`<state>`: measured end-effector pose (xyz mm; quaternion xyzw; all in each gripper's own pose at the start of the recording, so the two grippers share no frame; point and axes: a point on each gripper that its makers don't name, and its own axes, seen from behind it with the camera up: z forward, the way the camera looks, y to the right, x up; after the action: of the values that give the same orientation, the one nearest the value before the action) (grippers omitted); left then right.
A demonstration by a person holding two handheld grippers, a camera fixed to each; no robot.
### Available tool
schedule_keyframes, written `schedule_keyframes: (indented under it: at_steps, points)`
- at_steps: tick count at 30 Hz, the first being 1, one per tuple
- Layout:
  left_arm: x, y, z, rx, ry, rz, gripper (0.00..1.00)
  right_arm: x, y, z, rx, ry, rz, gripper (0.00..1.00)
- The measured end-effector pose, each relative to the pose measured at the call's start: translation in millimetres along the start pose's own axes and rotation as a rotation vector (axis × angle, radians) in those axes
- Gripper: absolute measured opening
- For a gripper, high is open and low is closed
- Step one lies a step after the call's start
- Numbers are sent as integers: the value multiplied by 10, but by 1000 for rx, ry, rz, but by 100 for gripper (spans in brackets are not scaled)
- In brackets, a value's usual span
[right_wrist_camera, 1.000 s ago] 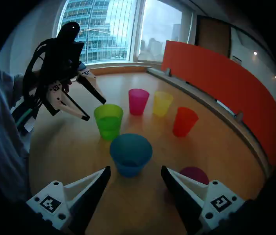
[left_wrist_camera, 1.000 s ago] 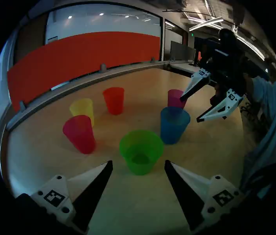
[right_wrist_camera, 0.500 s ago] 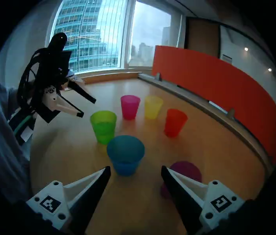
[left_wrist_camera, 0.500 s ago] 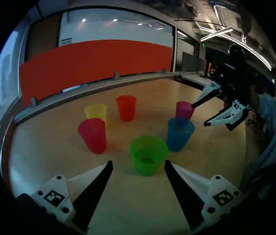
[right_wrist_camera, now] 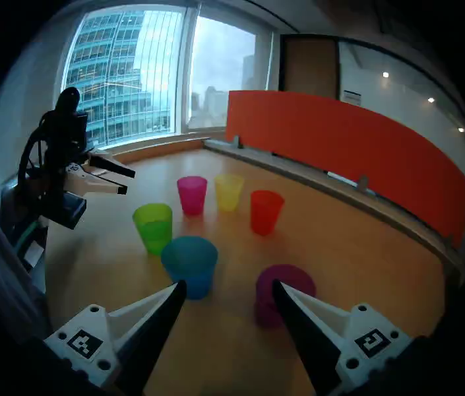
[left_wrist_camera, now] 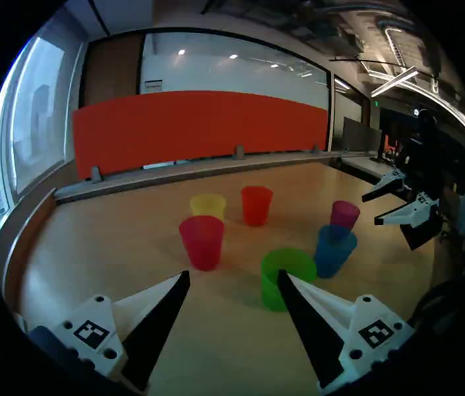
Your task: Pour water
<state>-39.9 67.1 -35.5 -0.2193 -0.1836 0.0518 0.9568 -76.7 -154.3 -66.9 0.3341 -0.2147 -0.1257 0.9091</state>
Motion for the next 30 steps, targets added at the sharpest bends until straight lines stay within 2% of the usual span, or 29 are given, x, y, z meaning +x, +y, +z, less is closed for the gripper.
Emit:
schedule_keyframes:
  at_steps: [6, 15, 24, 30]
  points:
    - [155, -188, -58, 76, 66, -34, 99, 84, 192, -94, -94, 46, 27, 100]
    - [333, -428, -104, 191, 148, -31, 99, 267, 521, -235, -251, 124, 65, 100]
    - [528, -525, -184, 259, 231, -47, 99, 476, 783, -369, -388, 238, 113, 100]
    - [591, -559, -249, 305, 272, -41, 99, 628, 879, -452, -455, 333, 125, 100]
